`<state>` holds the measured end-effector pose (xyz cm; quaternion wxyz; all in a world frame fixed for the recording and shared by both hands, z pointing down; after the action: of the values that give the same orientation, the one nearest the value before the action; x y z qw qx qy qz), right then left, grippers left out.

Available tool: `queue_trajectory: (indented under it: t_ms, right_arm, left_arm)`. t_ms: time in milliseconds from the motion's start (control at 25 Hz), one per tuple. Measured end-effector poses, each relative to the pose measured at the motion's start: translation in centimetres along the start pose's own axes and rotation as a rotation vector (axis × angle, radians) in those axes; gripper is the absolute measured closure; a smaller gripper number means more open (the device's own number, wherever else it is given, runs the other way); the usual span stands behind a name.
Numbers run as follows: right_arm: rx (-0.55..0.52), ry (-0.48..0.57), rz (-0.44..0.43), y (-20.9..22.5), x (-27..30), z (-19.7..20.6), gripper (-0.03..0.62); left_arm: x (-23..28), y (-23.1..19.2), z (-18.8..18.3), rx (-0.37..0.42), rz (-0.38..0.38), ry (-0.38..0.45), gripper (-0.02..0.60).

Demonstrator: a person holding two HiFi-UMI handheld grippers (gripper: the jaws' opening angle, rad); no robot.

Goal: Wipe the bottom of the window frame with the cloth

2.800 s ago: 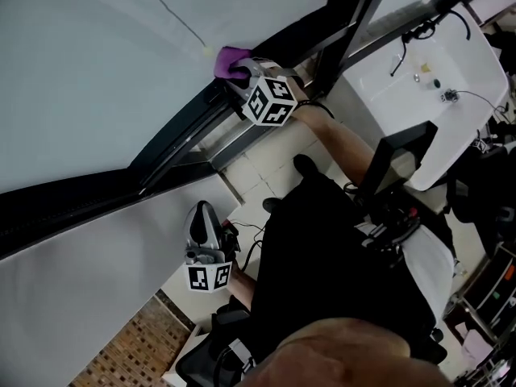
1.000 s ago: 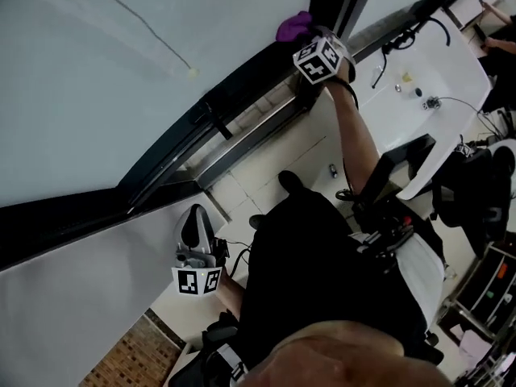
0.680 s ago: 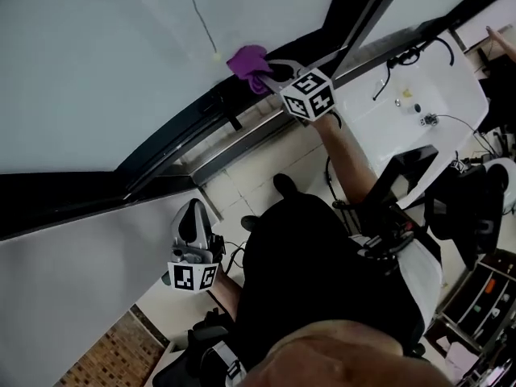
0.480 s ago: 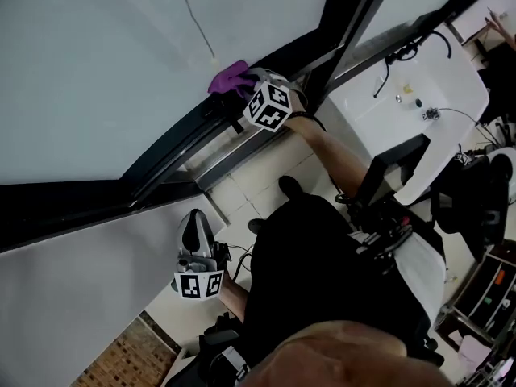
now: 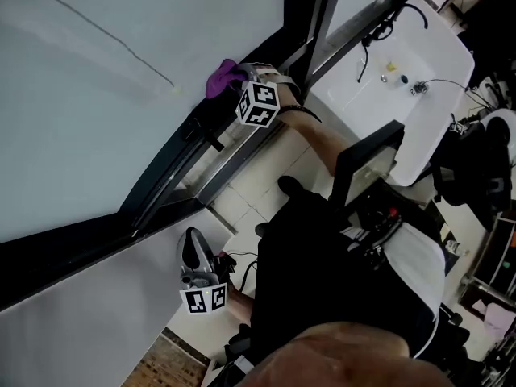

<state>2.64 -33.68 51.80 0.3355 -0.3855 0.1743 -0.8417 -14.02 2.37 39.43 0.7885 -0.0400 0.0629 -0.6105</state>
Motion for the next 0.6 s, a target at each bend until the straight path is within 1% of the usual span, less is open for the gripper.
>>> queue_trajectory:
  t_ms: [160, 320, 440, 520, 600]
  right_arm:
    - [0.005, -0.080, 0.093, 4.5, -0.1, 4.4, 0.533]
    - [0.021, -0.207, 0.224, 9.6, -0.2, 9.3, 0.534]
    - [0.022, -0.301, 0.312, 12.4, -0.1, 11.9, 0.536]
    - [-0.008, -0.364, 0.356, 13.2, 0.2, 12.7, 0.536]
    - [-0.073, -0.430, 0.397, 13.3, 0.4, 12.9, 0.537]
  left_arm:
    - [0.3, 0.1, 0.3, -0.001, 0.008, -0.014, 0.591]
    - [0.7, 0.1, 0.5, 0.001, 0.024, -0.018, 0.591]
    - [1.2, 0.2, 0.8, 0.002, 0.040, -0.022, 0.591]
    - [1.6, 0.3, 1.0, 0.001, 0.051, -0.024, 0.590]
    - [1.8, 0.5, 1.1, 0.002, 0.060, -0.025, 0.591]
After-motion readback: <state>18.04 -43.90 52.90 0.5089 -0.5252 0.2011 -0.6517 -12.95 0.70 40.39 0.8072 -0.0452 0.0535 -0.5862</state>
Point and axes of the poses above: the fingertips, and each gripper's own axes: x forward along the fingers, y to its right, z out of its underside, the point moved 2 cm from there along -x, backward along the fingers, and after that the axes turned 2 degrees about x, right-handed, at the moved point
